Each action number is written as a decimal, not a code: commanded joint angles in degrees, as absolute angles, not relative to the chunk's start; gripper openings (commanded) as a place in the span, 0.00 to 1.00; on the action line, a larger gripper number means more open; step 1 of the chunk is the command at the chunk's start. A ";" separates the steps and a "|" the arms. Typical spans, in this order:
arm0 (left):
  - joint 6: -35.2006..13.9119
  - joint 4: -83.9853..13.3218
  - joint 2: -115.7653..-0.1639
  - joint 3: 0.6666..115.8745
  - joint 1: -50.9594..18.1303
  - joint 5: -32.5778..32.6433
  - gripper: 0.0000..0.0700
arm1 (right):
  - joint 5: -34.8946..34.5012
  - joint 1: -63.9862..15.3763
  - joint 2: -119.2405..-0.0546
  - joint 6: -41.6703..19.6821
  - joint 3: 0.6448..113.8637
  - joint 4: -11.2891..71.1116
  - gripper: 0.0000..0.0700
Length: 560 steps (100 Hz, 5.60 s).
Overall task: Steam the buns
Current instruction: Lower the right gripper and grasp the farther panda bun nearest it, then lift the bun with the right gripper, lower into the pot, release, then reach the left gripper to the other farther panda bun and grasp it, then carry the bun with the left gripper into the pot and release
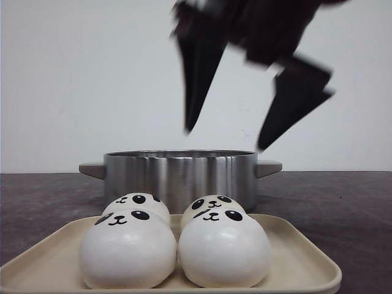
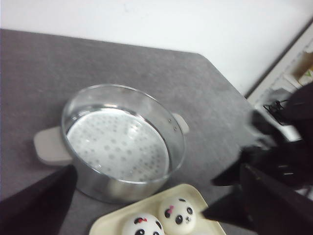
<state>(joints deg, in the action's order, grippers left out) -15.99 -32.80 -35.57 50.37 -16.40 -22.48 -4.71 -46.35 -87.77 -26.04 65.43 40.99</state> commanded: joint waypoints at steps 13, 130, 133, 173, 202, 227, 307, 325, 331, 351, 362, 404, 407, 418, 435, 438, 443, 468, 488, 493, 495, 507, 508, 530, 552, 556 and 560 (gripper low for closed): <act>-15.44 -32.18 -35.77 51.11 -18.35 -22.52 0.96 | -3.84 -46.59 -96.31 -27.62 66.32 37.28 0.74; -15.46 -32.97 -35.83 51.11 -22.92 -21.87 0.96 | 7.51 -44.82 -90.30 -16.01 91.79 31.57 0.01; -15.44 -33.01 -35.83 51.11 -22.92 -21.85 0.96 | 7.53 -43.72 -91.07 -16.01 92.12 31.22 0.01; -15.44 -33.32 -35.92 51.11 -22.92 -21.85 0.96 | 7.49 -35.31 -110.89 -14.28 92.16 28.86 0.01; -15.42 -34.81 -35.92 51.11 -22.90 -21.85 0.96 | 7.66 -34.72 -119.09 -14.26 92.16 25.65 0.06; -14.94 -35.16 -35.92 51.11 -22.90 -21.85 0.96 | 9.56 -34.68 -119.26 -14.28 92.27 23.59 0.61; -18.22 -40.23 -53.69 51.03 -28.12 -17.02 0.82 | 15.44 -41.32 -92.20 -12.08 100.25 44.82 0.02; -19.27 -37.69 -66.11 51.03 -31.97 -13.93 0.81 | 18.04 -48.69 -80.14 -11.53 100.27 46.92 0.02; -20.56 -36.12 -69.52 51.03 -32.86 -13.93 0.81 | 20.73 -51.27 -76.90 -11.55 100.25 47.18 0.02; -23.55 -30.48 -78.85 51.03 -36.21 -13.96 0.81 | 27.00 -55.81 -68.99 -11.84 100.25 49.50 0.02; -23.70 -27.35 -82.67 51.03 -38.24 -13.93 0.81 | 28.86 -56.07 -66.39 -12.49 100.25 51.79 0.02; -23.09 -20.64 -90.80 51.03 -42.68 -6.98 0.74 | 31.79 -56.07 -63.90 -13.10 100.25 57.21 0.02; -23.09 -20.69 -90.94 51.03 -42.78 -6.76 0.68 | 31.79 -56.07 -63.92 -13.10 100.22 57.39 0.02; -22.87 -21.30 -91.02 51.03 -42.85 -5.89 0.15 | 31.75 -56.07 -63.96 -13.15 100.22 57.47 0.02; -21.93 -21.71 -90.30 51.11 -42.83 -7.01 0.01 | 31.75 -56.07 -63.96 -13.32 100.22 57.49 0.02; -21.96 -21.89 -89.62 51.20 -42.85 -8.34 0.01 | 31.75 -56.07 -63.94 -13.30 100.22 57.47 0.02; -21.96 -22.41 -87.50 51.42 -42.87 -10.61 0.01 | 31.75 -56.07 -63.94 -13.30 100.22 57.49 0.02; -21.93 -20.75 -72.10 55.68 -44.34 -5.30 0.01 | 31.51 -56.07 -63.94 -13.54 100.22 57.30 0.02; -18.35 -16.16 -70.74 61.49 -40.38 3.77 0.01 | 31.33 -56.14 -63.99 -13.56 100.22 56.42 0.02; -17.72 -16.01 -72.18 62.96 -38.74 3.70 0.01 | 31.33 -56.14 -64.03 -13.56 100.18 56.16 0.02; -17.63 -15.97 -72.97 63.48 -38.20 3.60 0.01 | 31.33 -56.14 -64.03 -13.54 100.18 56.14 0.02; -17.56 -15.62 -78.19 65.98 -35.14 2.96 0.01 | 31.35 -56.14 -64.03 -13.54 100.18 55.77 0.02; -17.56 -15.62 -78.72 66.15 -34.87 2.96 0.01 | 31.35 -56.14 -64.03 -13.54 100.18 55.72 0.02; -17.61 -11.81 -90.52 67.90 -31.44 1.61 0.01 | 31.53 -56.12 -64.40 -13.52 100.16 55.72 0.02; -17.58 -9.52 -98.37 67.90 -30.35 -0.01 0.02 | 31.53 -56.14 -64.86 -13.54 100.16 56.27 0.02; -17.58 -9.23 -99.18 67.90 -30.24 -0.01 0.03 | 31.53 -56.12 -64.88 -13.54 100.16 56.25 0.02; -17.58 -8.91 -99.70 67.90 -30.09 0.01 0.05 | 31.53 -56.12 -64.88 -13.56 100.16 56.25 0.02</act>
<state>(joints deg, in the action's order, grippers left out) -18.55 -10.15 -98.50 66.87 -30.09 0.10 31.38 -55.46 -64.27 -12.86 99.20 56.53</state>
